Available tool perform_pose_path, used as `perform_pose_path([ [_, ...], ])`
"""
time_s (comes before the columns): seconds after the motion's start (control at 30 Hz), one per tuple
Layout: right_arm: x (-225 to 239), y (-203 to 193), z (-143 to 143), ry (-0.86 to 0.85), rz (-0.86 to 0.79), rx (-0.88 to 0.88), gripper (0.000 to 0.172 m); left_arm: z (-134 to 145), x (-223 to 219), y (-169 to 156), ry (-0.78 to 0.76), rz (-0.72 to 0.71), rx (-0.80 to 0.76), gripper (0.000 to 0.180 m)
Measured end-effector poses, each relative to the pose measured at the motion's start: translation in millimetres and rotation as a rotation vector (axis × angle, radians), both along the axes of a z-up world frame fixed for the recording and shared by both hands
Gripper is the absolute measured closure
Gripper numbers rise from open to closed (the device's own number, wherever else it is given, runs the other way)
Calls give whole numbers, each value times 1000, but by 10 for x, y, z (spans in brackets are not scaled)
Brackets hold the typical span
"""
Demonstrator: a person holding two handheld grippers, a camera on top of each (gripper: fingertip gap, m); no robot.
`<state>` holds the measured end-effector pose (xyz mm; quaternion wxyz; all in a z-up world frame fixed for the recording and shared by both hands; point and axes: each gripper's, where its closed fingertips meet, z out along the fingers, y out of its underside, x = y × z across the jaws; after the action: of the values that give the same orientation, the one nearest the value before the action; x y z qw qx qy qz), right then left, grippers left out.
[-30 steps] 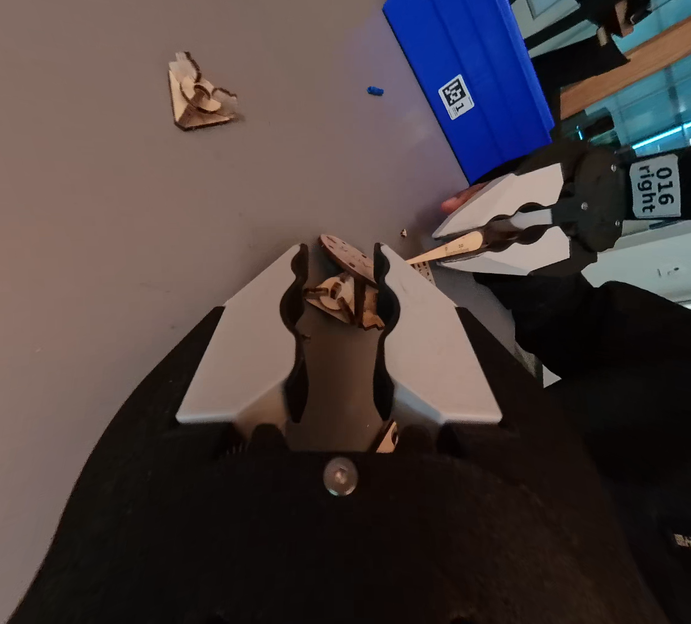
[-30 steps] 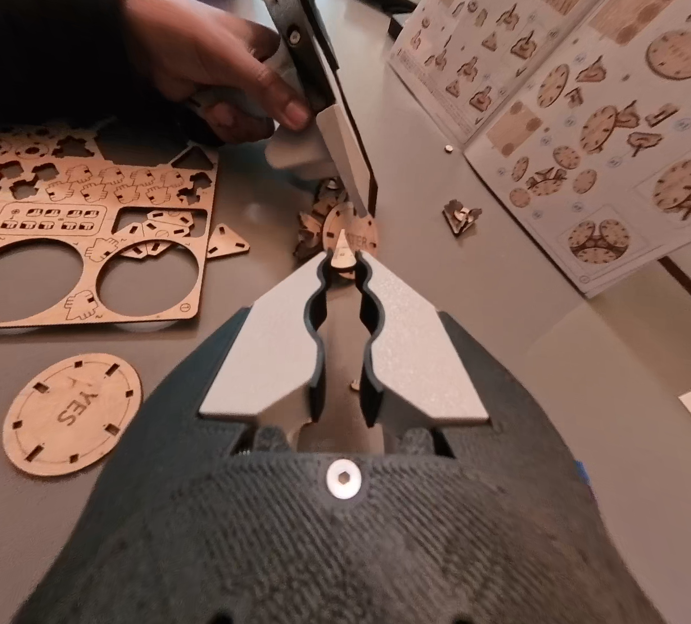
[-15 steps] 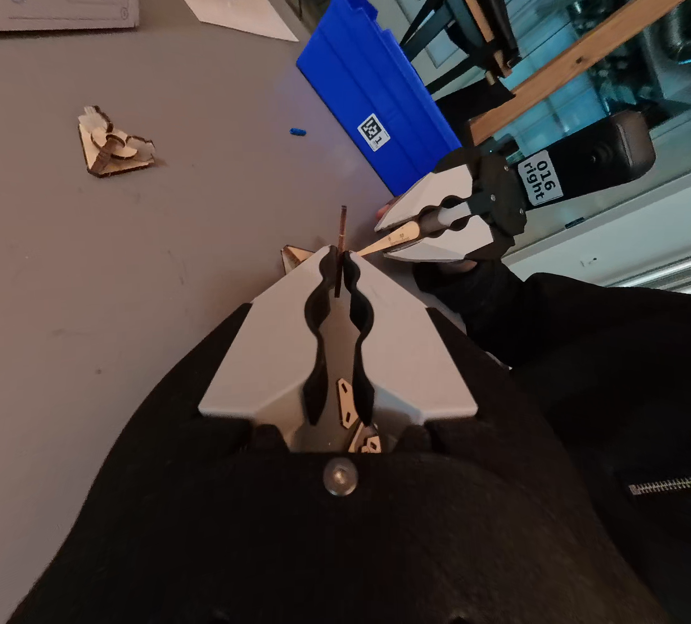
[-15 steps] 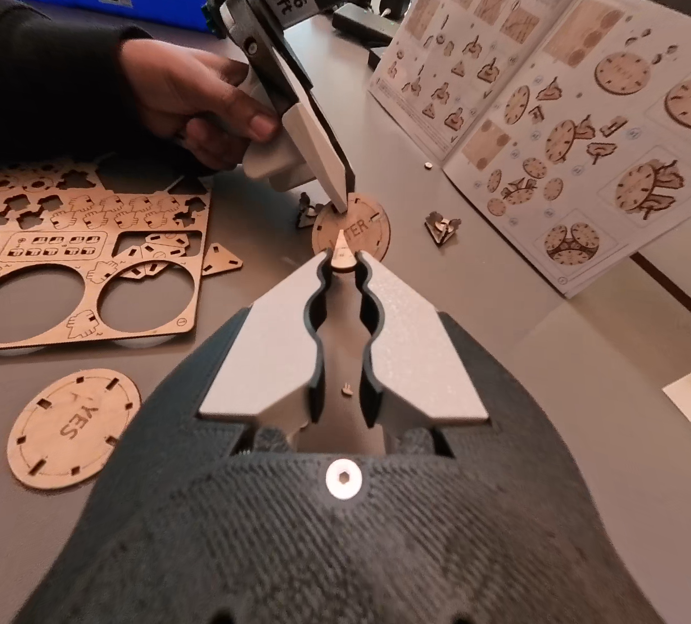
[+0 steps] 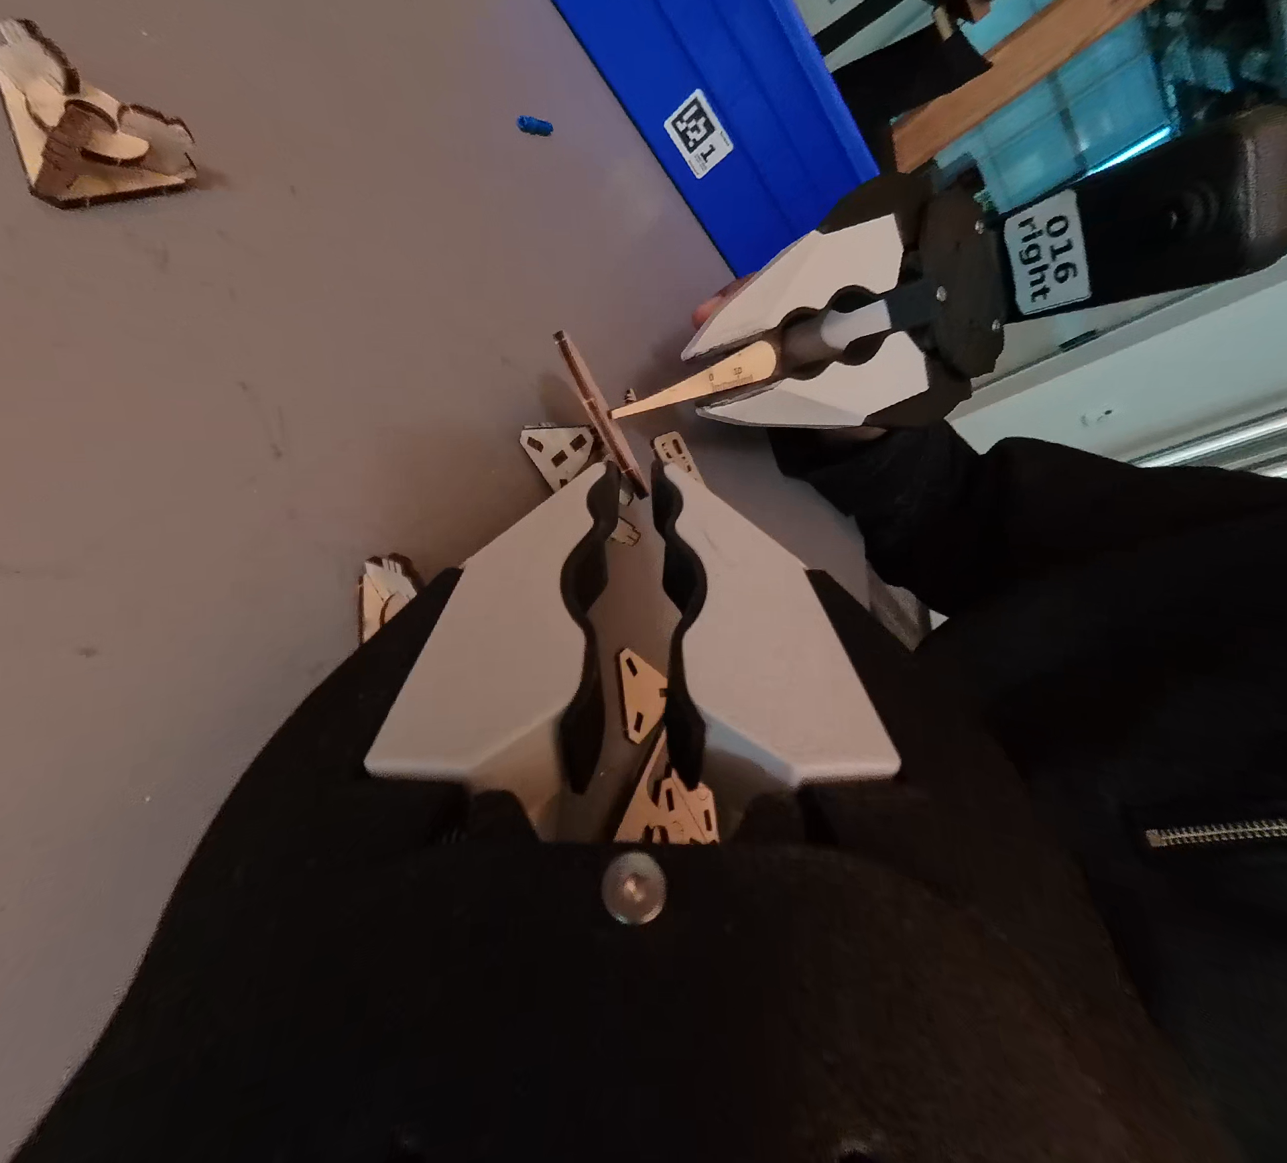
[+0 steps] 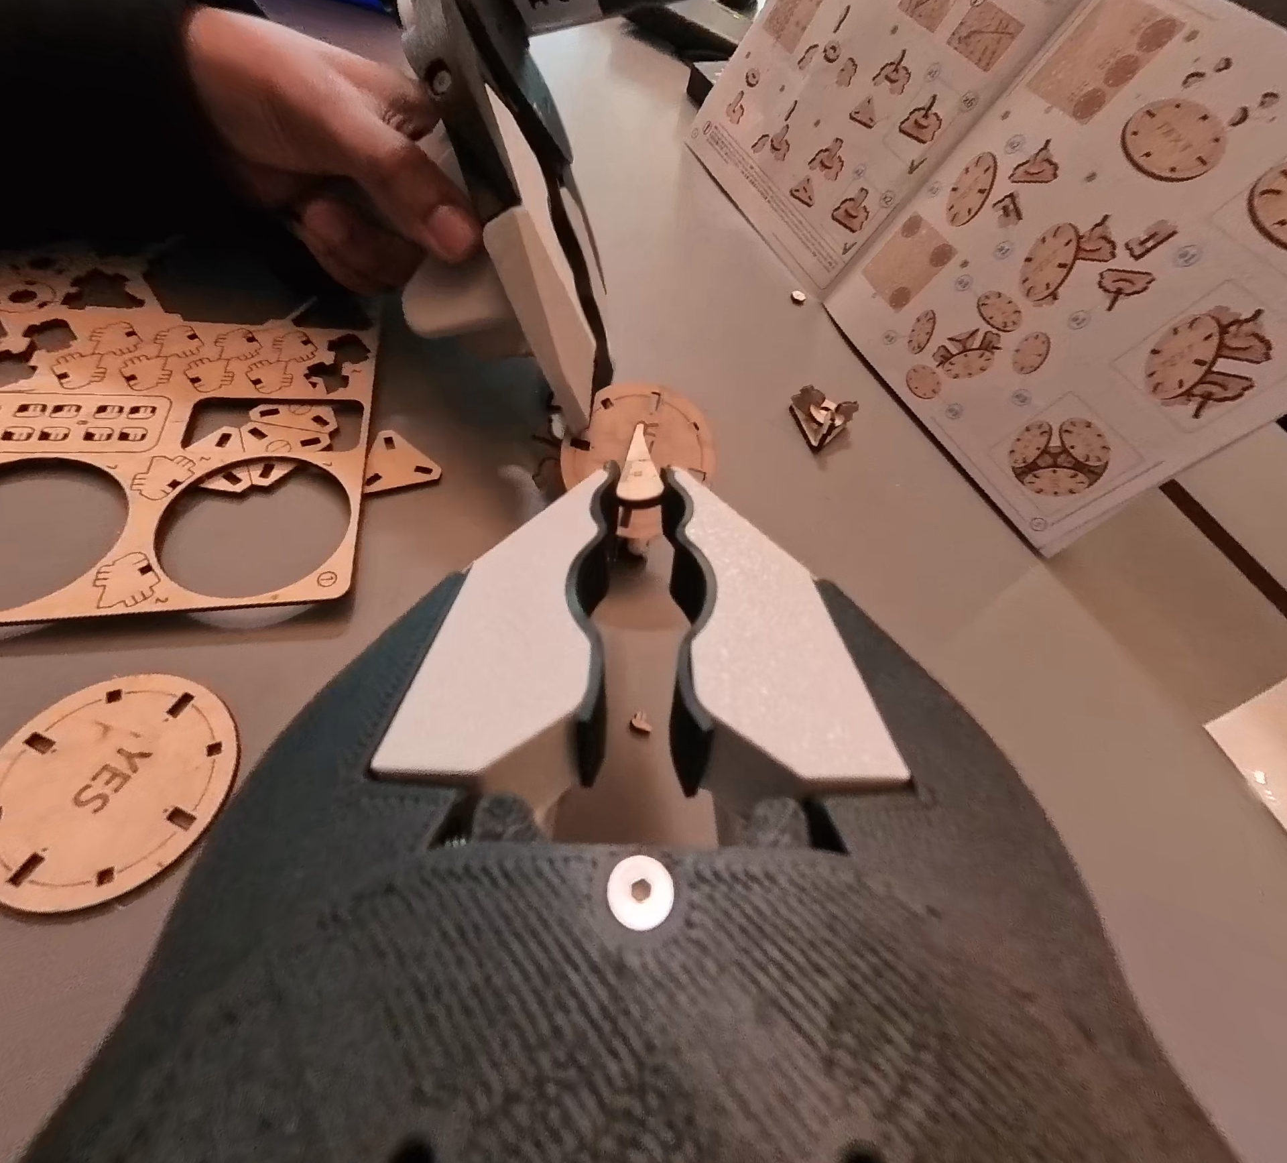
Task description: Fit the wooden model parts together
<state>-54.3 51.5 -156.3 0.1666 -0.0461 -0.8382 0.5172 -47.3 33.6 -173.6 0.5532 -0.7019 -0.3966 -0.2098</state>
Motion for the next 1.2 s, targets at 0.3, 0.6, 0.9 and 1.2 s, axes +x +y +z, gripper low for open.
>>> perform_pose_path([
  [0.3,44,-6,-35,12,18,41,162,-48,-36,-17,-51,29,14,180],
  [0.6,139,-38,-120,21,15,111,162,-139,-15,-45,37,39,-118,179],
  [0.9,165,-43,-155,199,13,217,162,-183,32,-63,15,18,-139,179],
  [1.2,198,-57,-198,611,27,435,161,-183,10,-69,26,30,-146,178],
])
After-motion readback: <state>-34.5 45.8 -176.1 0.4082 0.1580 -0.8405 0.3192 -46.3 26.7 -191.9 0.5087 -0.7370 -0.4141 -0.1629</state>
